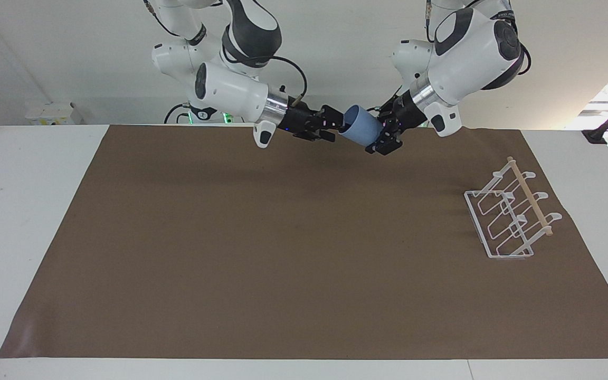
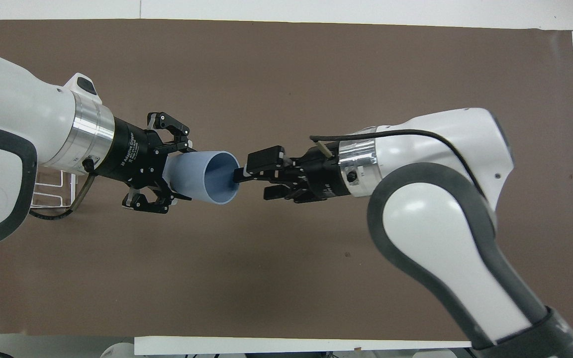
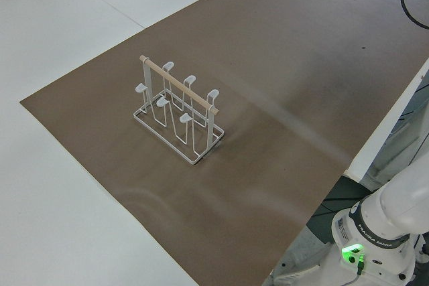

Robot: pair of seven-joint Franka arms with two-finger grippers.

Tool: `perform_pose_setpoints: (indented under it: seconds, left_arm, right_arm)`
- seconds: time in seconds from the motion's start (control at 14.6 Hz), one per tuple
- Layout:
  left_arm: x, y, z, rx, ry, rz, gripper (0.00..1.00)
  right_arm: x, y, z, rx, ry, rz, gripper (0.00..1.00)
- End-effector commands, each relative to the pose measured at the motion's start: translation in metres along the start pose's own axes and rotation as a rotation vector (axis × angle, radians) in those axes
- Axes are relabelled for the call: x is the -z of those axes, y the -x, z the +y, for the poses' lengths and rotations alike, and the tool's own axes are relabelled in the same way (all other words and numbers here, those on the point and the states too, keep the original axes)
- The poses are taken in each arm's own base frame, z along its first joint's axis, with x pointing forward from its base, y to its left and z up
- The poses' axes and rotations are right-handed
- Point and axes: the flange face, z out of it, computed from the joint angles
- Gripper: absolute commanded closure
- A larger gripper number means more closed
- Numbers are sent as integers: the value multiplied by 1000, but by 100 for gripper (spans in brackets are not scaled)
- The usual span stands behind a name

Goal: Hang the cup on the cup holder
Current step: 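Open the right gripper and withdraw while the left gripper pulls the cup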

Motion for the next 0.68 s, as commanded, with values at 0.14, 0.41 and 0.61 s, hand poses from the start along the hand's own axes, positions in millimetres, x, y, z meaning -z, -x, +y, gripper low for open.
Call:
perform_pose_setpoints:
  seconds: [0.14,0.41,0.61]
  left_arm:
    - [8,-50,-10,-24,-9,364,100]
    - [12,-120,3,-65,-88,790,100]
    - [0,-154,29,-89,-161,1200,100]
  right_arm:
    - [109,28,27,82,282,62,0]
    - [179,18,75,39,509,164,0]
    - [213,10,85,70,747,245,0]
